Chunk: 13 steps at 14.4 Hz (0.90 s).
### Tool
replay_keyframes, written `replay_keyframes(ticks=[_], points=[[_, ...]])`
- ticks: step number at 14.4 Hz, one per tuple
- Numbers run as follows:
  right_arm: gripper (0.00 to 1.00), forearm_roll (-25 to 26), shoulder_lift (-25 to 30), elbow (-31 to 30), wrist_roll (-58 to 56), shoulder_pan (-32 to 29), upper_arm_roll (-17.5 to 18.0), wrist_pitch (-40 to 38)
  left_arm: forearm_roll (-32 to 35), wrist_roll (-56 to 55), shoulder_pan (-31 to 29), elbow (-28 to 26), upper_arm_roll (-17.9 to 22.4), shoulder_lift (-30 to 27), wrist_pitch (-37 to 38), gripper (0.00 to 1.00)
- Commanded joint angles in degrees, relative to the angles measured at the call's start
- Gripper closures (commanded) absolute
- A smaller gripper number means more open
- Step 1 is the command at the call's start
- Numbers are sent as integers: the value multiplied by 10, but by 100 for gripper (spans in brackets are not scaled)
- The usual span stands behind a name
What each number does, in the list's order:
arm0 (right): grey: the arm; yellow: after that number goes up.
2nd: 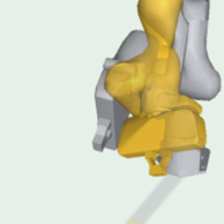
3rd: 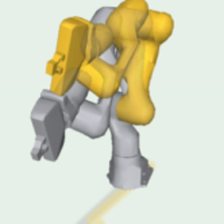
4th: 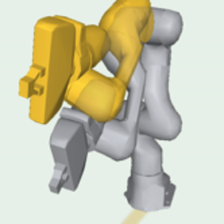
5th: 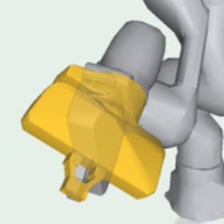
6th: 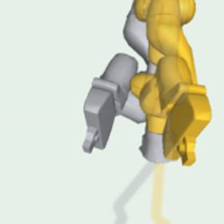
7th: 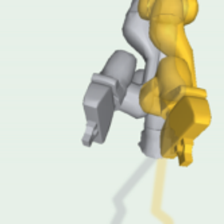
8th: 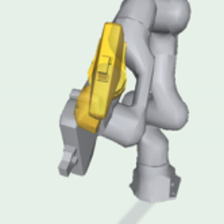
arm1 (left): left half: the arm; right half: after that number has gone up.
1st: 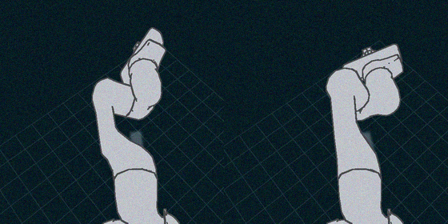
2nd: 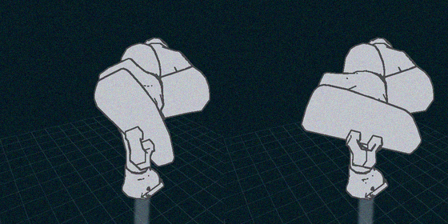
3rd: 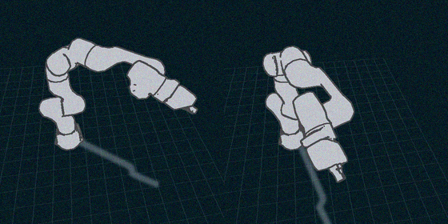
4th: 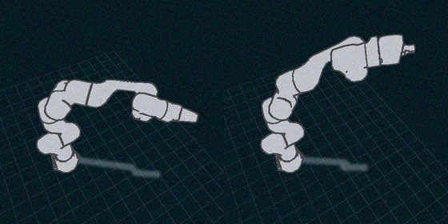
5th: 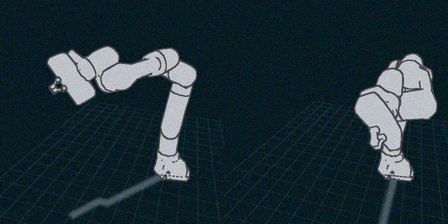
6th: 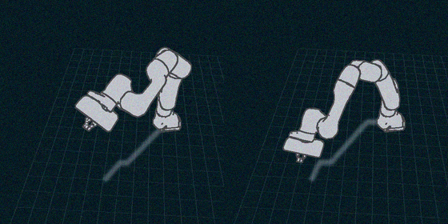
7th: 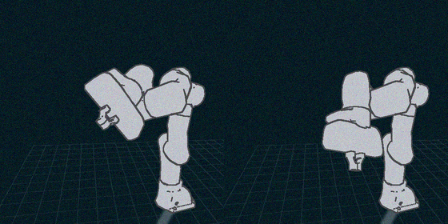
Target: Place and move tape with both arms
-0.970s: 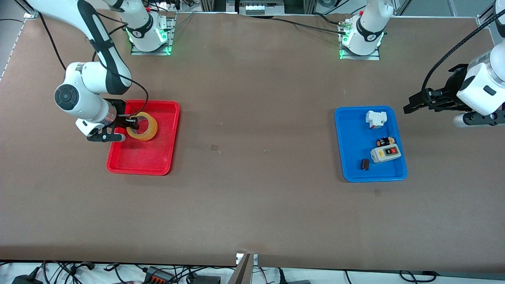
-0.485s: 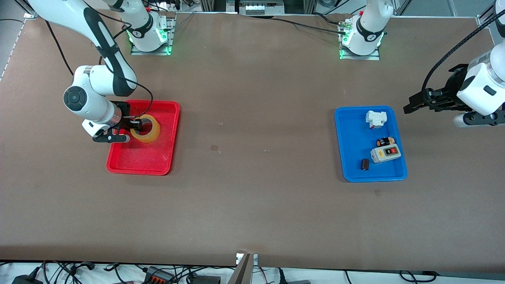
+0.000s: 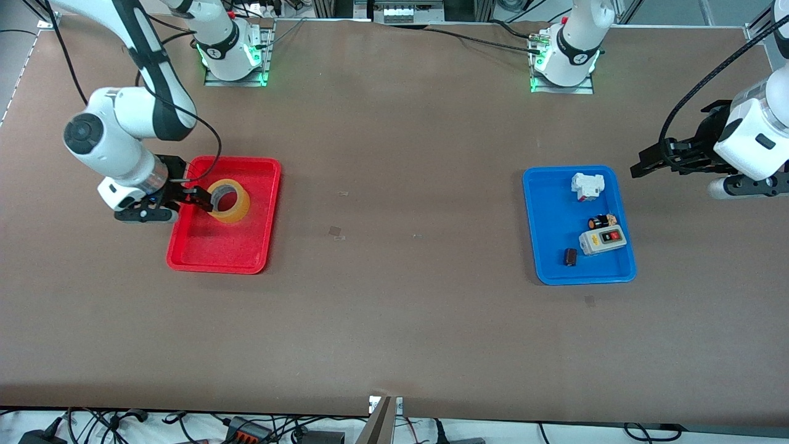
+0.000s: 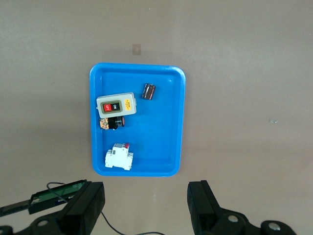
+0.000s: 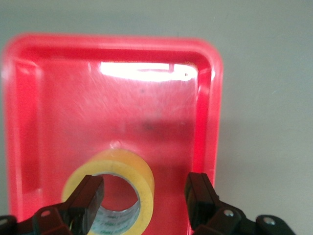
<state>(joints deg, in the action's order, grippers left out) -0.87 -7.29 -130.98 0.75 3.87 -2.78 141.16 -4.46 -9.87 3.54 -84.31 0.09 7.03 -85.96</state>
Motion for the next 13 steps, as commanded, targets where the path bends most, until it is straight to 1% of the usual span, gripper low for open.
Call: replay_keyframes(ticks=[1, 3, 5, 7, 10, 12, 13], points=[[3, -2, 50, 47, -13, -10, 5, -86, 5, 10, 0, -17, 0, -17, -8, 0], [3, -2, 54, 125, -8, -10, 5, -191, 5, 8, 1, -17, 0, -17, -8, 0], [3, -3, 54, 228, -6, -8, 6, -311, 5, 7, 1, -17, 0, -16, -8, 0], [3, -4, 54, 295, 0, -8, 6, -386, 5, 8, 1, -17, 0, -16, -8, 0], [3, -5, 72, 360, 0, -9, 5, -468, 5, 7, 1, -17, 0, -16, -8, 0], [3, -4, 97, 375, -2, -9, 5, -508, 6, 7, 1, -17, 0, -16, -8, 0], [3, -2, 111, 375, -2, -10, 1, -512, 6, 7, 1, -17, 0, -16, -8, 0]])
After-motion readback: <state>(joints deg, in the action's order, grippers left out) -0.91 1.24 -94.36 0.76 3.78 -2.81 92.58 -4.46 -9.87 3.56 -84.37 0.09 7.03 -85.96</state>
